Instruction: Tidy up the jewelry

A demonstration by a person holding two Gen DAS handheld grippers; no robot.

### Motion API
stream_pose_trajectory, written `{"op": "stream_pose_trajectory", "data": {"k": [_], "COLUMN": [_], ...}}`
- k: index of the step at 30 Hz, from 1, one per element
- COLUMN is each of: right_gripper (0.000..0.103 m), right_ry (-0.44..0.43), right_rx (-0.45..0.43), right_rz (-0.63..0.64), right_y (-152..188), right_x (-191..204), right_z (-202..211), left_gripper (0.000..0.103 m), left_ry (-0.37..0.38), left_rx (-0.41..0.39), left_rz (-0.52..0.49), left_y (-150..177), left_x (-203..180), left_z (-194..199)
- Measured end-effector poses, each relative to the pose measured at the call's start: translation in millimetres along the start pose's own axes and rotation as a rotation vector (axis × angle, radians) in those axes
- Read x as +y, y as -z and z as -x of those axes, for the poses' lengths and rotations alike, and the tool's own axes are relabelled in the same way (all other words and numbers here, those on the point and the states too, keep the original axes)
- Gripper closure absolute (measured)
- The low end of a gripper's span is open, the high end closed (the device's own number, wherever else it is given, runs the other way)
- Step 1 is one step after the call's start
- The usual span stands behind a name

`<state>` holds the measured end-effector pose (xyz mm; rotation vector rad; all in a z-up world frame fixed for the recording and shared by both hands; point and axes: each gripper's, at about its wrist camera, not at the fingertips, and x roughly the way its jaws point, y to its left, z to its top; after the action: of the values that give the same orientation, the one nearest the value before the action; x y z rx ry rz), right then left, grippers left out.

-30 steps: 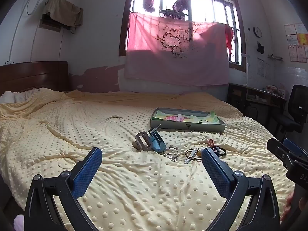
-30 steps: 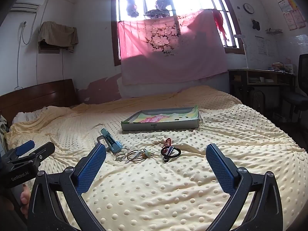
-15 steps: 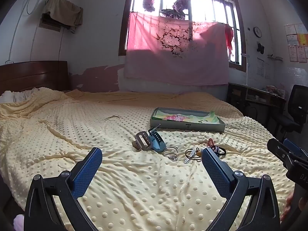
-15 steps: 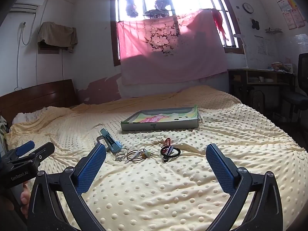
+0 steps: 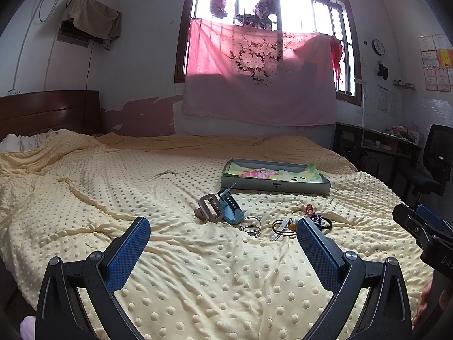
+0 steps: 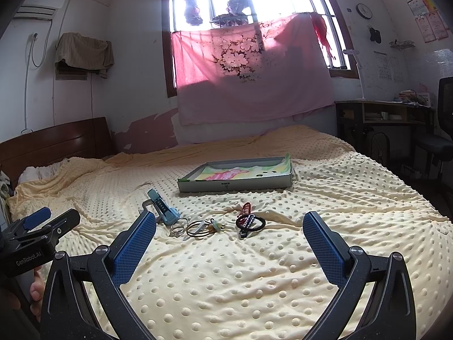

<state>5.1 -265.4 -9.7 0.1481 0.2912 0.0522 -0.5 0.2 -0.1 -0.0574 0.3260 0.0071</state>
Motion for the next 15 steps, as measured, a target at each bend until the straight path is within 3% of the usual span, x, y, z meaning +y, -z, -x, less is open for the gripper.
{"op": "stream_pose_trajectory", "data": {"k": [15], "right_gripper": [0.001], "right_ry": [0.001], "right_rx": [-0.002], "right_rz": [-0.001], "right_y": [1.4], "right_x": [-1.0], "right_z": [-0.4], "left_gripper": [0.000], "left_ry": [-0.001], "left_rx": [0.001], "left_rz": [-0.001], "left_y": [-0.1], "left_x": [-0.2], "left_z": [-0.3]}}
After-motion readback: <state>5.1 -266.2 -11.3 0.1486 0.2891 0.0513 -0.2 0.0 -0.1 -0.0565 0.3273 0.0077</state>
